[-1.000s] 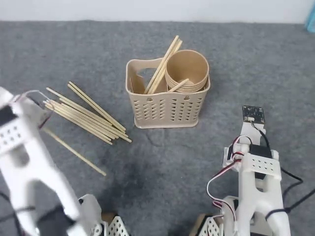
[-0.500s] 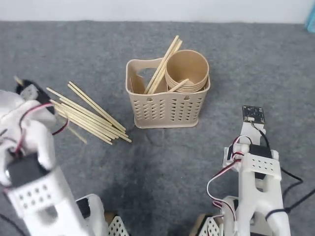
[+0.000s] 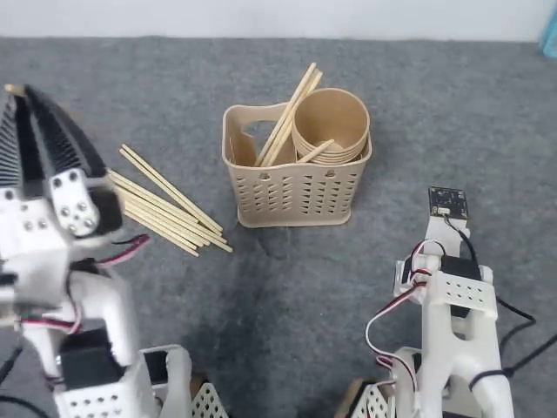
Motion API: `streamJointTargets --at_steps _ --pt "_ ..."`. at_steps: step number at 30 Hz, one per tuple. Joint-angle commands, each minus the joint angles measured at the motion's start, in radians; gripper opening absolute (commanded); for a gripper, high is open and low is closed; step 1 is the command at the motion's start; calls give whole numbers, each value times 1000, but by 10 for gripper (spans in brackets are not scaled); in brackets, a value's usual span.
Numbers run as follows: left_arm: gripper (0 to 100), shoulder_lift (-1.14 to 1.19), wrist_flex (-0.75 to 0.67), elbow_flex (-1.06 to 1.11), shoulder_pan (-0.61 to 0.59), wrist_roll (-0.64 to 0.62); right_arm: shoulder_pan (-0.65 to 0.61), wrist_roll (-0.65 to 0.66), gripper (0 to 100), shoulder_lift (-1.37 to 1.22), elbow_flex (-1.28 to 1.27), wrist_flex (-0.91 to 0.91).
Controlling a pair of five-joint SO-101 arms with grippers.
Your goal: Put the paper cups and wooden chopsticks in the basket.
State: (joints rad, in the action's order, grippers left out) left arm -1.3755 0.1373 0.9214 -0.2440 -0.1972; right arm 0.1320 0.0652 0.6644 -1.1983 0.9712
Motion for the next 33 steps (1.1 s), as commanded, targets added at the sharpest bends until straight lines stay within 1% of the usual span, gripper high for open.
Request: streamJointTargets --at_steps 1,6,8,12,15,17,20,24,28,33 --pt "11 15 -126 -12 106 9 5 2 31 35 6 -10" --pt "11 123 -130 -133 250 9 5 2 31 35 6 -12" --pt "11 181 -121 -173 290 9 5 2 31 35 6 -12" --pt "11 292 -12 -211 353 9 5 2 31 35 6 -13" --pt "11 361 0 -196 376 9 5 2 31 35 6 -18" --pt "11 404 -35 -168 376 9 5 2 31 35 6 -19" --pt "11 463 -132 -97 376 9 5 2 31 35 6 -19" --pt "11 531 -244 42 376 9 5 5 31 35 6 -19" --pt "11 562 -350 193 393 9 5 49 31 35 8 -21" --pt "11 569 -400 298 414 9 5 49 31 35 8 -21"
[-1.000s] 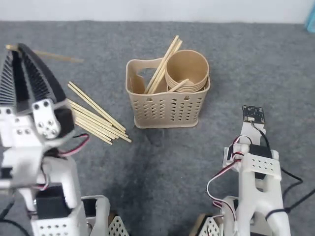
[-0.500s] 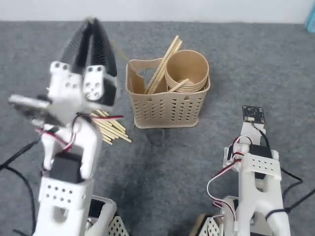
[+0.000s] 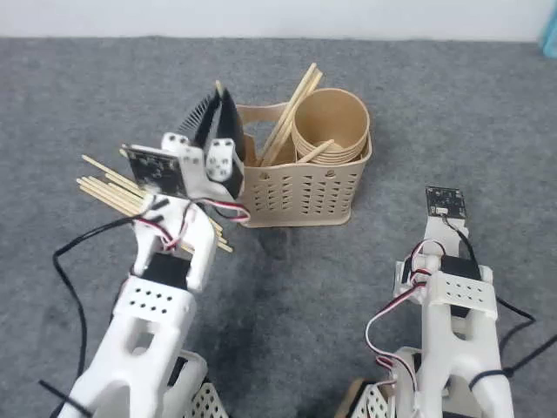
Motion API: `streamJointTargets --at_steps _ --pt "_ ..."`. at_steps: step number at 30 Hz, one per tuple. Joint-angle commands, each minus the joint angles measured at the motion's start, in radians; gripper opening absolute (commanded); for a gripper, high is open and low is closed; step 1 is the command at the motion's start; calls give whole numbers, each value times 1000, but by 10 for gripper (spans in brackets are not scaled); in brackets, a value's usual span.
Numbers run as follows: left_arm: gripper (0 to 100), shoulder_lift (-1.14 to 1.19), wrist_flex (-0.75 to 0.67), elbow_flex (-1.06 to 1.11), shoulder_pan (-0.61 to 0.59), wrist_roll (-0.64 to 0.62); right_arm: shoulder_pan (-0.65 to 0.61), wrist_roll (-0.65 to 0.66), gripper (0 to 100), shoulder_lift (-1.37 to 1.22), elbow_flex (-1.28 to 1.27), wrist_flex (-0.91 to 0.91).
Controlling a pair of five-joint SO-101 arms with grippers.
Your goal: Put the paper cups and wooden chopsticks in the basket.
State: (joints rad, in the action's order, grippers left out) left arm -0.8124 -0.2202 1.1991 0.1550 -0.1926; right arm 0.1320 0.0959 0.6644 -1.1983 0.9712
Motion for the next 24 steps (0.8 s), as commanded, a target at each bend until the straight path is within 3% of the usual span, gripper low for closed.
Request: streamJointTargets --at_steps 1,9,12,18,24 --pt "11 8 -41 27 18 5 5 18 31 35 8 -21" --pt "14 0 -37 35 18 8 5 18 31 35 8 -21" --pt "72 -3 -20 -5 9 9 5 18 31 35 8 -21" --pt "250 -5 333 -254 -74 5 5 21 31 35 8 -21" --pt "209 -5 763 -584 -152 5 5 25 31 35 8 -21"
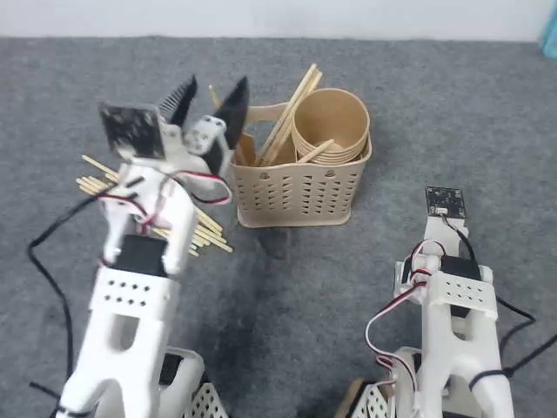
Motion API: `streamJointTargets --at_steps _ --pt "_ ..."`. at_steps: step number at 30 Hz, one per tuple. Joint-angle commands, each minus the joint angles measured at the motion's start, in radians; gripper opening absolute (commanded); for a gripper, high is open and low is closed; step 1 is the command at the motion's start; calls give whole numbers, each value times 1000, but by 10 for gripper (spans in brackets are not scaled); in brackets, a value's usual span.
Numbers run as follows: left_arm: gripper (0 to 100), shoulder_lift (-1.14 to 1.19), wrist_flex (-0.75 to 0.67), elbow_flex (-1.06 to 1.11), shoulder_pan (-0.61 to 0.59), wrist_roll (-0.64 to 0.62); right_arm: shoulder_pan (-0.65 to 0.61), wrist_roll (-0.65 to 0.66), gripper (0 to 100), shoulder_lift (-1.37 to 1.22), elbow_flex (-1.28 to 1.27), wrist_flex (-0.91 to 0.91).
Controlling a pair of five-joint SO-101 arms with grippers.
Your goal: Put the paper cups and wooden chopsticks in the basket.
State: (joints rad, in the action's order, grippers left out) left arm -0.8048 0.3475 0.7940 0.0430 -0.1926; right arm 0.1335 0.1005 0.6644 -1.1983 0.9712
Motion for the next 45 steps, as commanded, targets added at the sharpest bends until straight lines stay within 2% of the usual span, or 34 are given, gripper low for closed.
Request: streamJointTargets --at_steps 1,5,9,13,20,23,27,33,37,45 --pt "196 -12 259 -236 -57 5 4 20 31 35 8 -21" --pt "137 -11 470 -414 -141 5 4 20 31 35 8 -21" --pt "76 -9 578 -493 -259 5 4 20 31 35 8 -21" --pt "9 5 585 -469 -423 3 4 20 31 35 8 -21" --pt "11 161 578 -389 -624 3 4 20 31 35 8 -18" --pt "11 304 511 -387 -684 3 4 20 31 35 8 -16" --pt "13 503 436 -414 -704 3 4 17 31 35 6 -16" --pt "15 781 494 -618 -700 -11 4 14 31 35 6 -18" --pt "16 997 618 -825 -703 -138 4 14 31 35 6 -18" --pt "16 1428 918 -1372 -700 -155 4 14 31 33 5 -19"
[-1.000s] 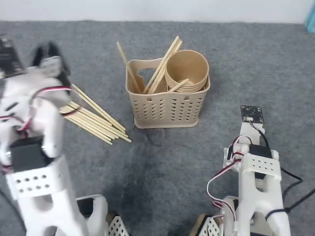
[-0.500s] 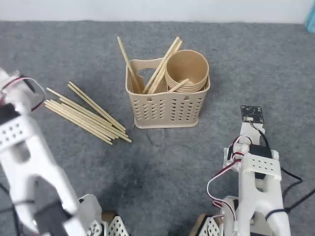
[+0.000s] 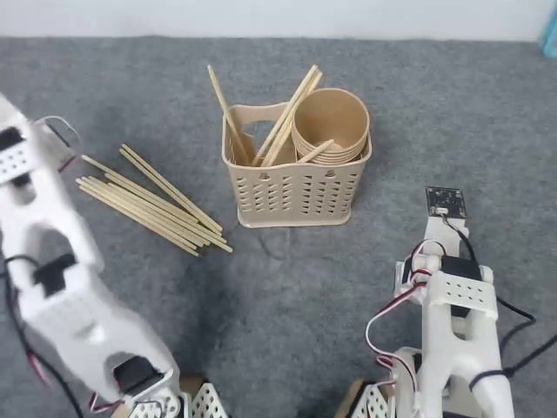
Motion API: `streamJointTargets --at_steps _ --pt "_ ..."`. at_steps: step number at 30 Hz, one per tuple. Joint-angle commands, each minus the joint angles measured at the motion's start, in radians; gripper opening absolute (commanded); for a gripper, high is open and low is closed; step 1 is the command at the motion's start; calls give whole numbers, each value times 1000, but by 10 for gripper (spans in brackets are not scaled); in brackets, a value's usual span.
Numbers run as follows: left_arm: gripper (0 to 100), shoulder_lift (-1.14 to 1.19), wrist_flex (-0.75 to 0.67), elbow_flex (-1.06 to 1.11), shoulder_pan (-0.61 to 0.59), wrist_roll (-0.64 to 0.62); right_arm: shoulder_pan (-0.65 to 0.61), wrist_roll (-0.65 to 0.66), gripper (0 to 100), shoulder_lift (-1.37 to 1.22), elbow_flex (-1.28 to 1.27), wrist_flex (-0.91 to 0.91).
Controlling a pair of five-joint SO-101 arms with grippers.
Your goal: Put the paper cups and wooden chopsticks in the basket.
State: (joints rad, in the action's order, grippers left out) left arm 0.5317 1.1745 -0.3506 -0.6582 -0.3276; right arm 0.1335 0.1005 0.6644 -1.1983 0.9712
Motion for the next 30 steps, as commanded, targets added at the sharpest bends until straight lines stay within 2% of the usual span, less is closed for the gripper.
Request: streamJointTargets --at_steps 1,12,15,18,20,30 --pt "16 141 123 -297 3 -20 4 14 31 33 5 -19" --pt "17 571 433 -1066 78 -106 4 20 31 35 5 -19" --pt "84 667 486 -1208 86 -158 4 20 31 35 5 -19" --pt "213 747 531 -1300 86 -233 2 20 31 35 5 -19" --pt "261 784 540 -1330 84 -258 2 20 31 35 6 -21" --pt "232 870 528 -1326 81 -304 2 21 31 35 6 -21"
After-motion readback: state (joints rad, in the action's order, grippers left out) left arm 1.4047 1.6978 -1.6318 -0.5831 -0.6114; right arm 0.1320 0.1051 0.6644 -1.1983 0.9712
